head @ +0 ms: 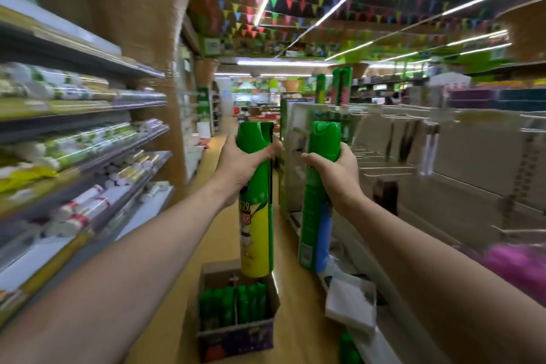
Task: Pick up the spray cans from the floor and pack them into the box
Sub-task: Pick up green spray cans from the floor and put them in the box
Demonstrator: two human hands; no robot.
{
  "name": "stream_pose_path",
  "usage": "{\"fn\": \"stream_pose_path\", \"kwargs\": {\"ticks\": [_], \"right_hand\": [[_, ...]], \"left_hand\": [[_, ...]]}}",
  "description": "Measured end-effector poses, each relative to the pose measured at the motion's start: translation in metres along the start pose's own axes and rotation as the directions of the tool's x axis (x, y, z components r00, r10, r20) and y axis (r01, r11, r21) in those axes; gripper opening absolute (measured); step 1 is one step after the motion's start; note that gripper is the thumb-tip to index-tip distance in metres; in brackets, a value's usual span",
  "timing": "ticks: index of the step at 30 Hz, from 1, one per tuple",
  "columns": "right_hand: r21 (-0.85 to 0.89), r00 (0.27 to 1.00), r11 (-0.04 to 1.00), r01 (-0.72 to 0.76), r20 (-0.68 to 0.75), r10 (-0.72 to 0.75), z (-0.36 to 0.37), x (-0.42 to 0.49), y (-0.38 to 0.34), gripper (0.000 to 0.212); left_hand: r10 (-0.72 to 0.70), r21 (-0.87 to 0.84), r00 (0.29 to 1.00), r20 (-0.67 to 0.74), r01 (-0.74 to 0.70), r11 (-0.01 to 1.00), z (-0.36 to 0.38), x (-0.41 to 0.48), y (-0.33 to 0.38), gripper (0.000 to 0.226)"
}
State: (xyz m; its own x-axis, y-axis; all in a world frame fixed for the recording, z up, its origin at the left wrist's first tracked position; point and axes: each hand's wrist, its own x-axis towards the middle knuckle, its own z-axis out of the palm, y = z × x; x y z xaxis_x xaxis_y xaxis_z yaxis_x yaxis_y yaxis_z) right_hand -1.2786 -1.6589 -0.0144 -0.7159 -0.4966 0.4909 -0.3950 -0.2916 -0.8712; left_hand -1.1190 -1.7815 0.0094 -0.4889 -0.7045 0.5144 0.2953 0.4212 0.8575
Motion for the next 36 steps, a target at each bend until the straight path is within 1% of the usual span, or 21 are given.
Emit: {"fn": "stream_pose_path", "kwargs": {"ticks": [4, 6, 8, 11, 16, 19, 21, 25, 28, 31, 33, 36], "right_hand": [[0.019, 0.999, 0.999, 0.03, 0.036, -0.031, 0.045, 0.061, 0.04, 0.05], [0.025, 0.999, 0.999, 0.043, 0.032, -0.044, 0.066, 0.091, 0.063, 0.05], [0.026, 0.998, 0.999, 0.028, 0.058, -0.03, 0.085, 0.121, 0.086, 0.051], [0.015, 0.995, 1.0, 0.007, 0.103, -0.008, 0.112, 0.16, 0.118, 0.049], [0.02, 0.984, 0.998, -0.057, 0.171, 0.053, 0.162, 0.214, 0.181, 0.055], [0.03, 0.974, 0.995, -0.093, 0.208, 0.085, 0.197, 0.246, 0.219, 0.05], [0.024, 0.97, 0.994, -0.103, 0.224, 0.095, 0.222, 0.267, 0.246, 0.045], [-0.009, 0.965, 0.989, -0.147, 0.22, 0.145, 0.272, 0.303, 0.303, 0.045], [-0.045, 0.959, 0.979, -0.201, 0.193, 0.206, 0.306, 0.328, 0.343, 0.047], [-0.078, 0.95, 0.965, -0.252, 0.169, 0.262, 0.334, 0.346, 0.385, 0.052], [-0.136, 0.934, 0.947, -0.291, 0.173, 0.312, 0.346, 0.352, 0.415, 0.053], [-0.229, 0.884, 0.905, -0.359, 0.228, 0.408, 0.359, 0.356, 0.464, 0.045]], "left_hand": [[0.014, 0.047, 0.995, -0.1, -0.01, 0.999, -0.014, 0.054, -0.049, 0.094], [0.007, 0.077, 0.988, -0.153, 0.005, 0.997, -0.016, 0.083, -0.074, 0.086], [-0.005, 0.105, 0.981, -0.196, 0.026, 0.994, -0.018, 0.111, -0.101, 0.081], [-0.024, 0.119, 0.963, -0.268, 0.057, 0.991, -0.024, 0.149, -0.138, 0.086], [-0.071, 0.167, 0.943, -0.324, 0.131, 0.977, -0.044, 0.207, -0.203, 0.089], [-0.083, 0.184, 0.922, -0.378, 0.163, 0.969, -0.059, 0.245, -0.248, 0.092], [-0.096, 0.187, 0.915, -0.393, 0.181, 0.965, -0.072, 0.271, -0.281, 0.093], [-0.117, 0.206, 0.922, -0.37, 0.204, 0.957, -0.105, 0.322, -0.349, 0.084], [-0.171, 0.209, 0.913, -0.369, 0.261, 0.942, -0.127, 0.357, -0.399, 0.088], [-0.186, 0.235, 0.904, -0.385, 0.291, 0.927, -0.145, 0.385, -0.446, 0.088], [-0.216, 0.234, 0.893, -0.394, 0.325, 0.916, -0.154, 0.396, -0.477, 0.088], [-0.315, 0.197, 0.854, -0.413, 0.422, 0.885, -0.168, 0.405, -0.525, 0.083]]}}
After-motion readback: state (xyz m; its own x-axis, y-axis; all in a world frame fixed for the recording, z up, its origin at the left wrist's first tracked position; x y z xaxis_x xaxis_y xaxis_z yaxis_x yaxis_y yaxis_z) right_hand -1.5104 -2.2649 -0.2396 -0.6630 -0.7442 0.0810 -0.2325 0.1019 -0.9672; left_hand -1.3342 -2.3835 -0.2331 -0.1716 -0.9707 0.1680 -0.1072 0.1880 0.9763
